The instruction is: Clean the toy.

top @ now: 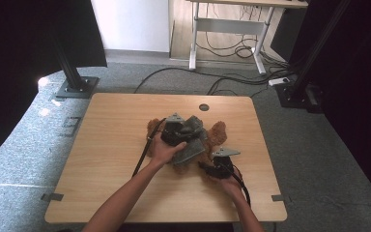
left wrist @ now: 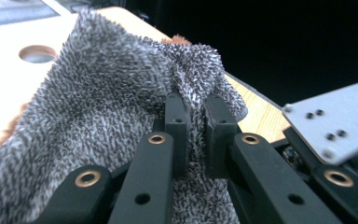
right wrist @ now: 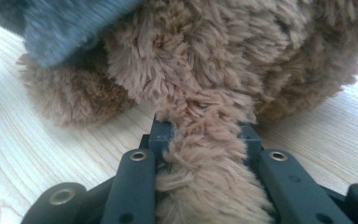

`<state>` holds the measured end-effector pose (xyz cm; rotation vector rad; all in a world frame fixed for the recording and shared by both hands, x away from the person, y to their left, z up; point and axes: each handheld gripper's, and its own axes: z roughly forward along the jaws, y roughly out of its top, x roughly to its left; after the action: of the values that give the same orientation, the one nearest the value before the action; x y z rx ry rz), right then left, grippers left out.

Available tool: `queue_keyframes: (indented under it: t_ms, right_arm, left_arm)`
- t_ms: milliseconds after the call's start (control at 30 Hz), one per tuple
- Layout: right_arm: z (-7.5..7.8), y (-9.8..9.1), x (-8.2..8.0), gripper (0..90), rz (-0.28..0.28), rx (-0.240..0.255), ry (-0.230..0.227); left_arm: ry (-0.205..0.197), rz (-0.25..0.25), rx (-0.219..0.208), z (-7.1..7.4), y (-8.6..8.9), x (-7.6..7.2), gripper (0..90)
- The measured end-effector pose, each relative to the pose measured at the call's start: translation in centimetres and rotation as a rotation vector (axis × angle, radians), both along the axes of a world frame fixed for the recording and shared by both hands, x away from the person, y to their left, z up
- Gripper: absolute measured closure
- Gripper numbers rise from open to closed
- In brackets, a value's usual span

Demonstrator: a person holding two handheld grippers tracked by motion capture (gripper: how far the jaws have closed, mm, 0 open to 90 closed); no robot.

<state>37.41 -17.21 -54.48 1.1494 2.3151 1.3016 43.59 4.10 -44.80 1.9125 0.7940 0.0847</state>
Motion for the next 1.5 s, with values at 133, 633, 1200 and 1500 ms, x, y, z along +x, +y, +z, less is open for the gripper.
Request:
queue_keyframes:
  t_ms: [133,633,1200,1500]
  right_arm:
    - [0.0,0.0,0.0,68.7,0.003,-0.001,0.001]
    - [0.0,-0.1,-0.2,69.3,0.006,-0.006,0.005]
    - [0.1,-0.4,-0.7,70.6,0.038,-0.013,0.013]
    - [0.8,-0.7,-0.9,59.0,0.009,-0.029,-0.024]
  left_arm:
    - [0.010,0.027,0.043,-0.8,-0.2,0.5,82.0]
    - [0.017,0.208,0.045,-0.8,7.8,2.1,82.6]
    - [0.045,0.321,0.002,-0.8,13.9,2.8,82.6]
    - [0.078,0.293,0.010,-2.1,14.1,2.3,83.0]
